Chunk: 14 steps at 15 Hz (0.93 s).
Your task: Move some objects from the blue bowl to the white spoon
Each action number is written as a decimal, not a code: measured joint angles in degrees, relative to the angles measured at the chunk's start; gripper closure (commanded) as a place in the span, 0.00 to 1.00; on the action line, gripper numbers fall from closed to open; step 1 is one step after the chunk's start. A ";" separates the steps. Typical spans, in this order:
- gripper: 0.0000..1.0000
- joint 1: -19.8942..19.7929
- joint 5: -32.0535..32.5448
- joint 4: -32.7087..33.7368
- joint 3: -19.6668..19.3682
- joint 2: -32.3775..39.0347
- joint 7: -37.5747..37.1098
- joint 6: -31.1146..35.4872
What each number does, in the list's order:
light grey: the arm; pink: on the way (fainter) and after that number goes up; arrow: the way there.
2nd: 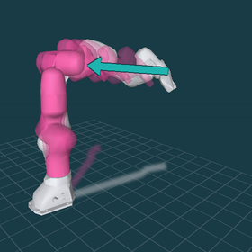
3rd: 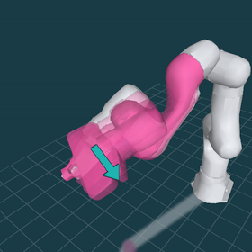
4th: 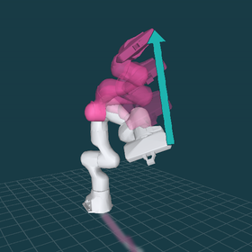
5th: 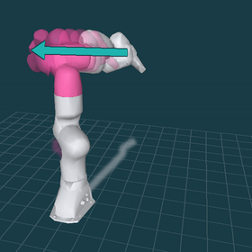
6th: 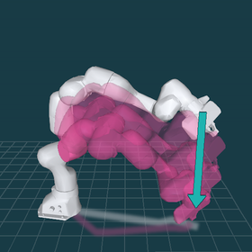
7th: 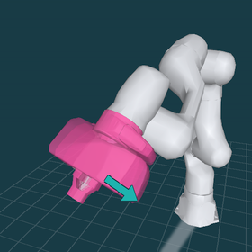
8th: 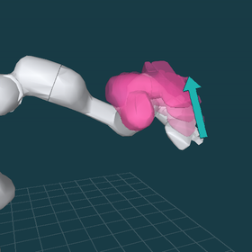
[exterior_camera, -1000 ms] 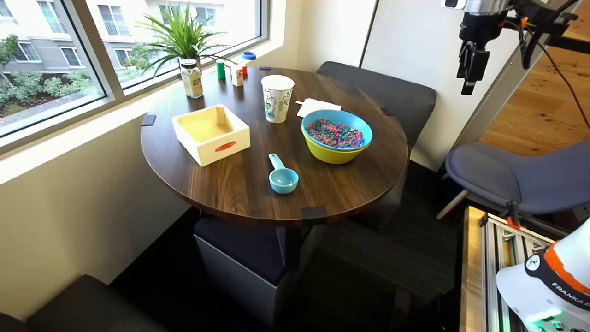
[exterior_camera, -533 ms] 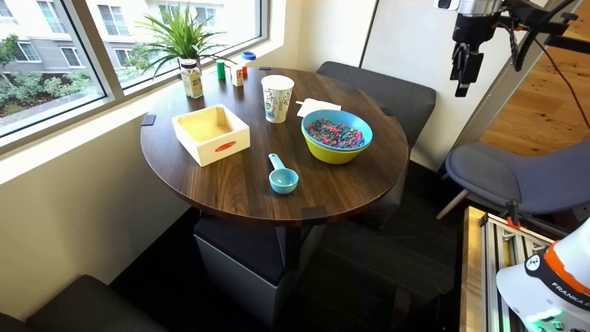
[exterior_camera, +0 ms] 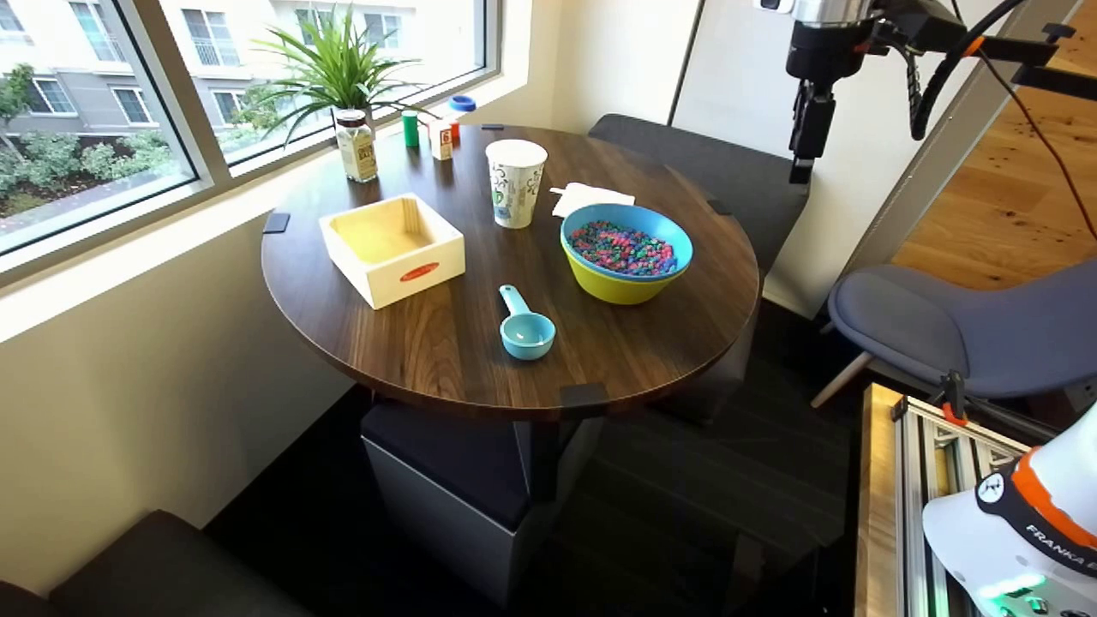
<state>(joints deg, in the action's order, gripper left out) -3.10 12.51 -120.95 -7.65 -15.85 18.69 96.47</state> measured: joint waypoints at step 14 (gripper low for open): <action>0.00 0.66 -1.29 3.87 2.42 5.22 -6.08 0.29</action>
<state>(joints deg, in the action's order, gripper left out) -2.45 11.22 -117.07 -5.23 -10.63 12.61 96.76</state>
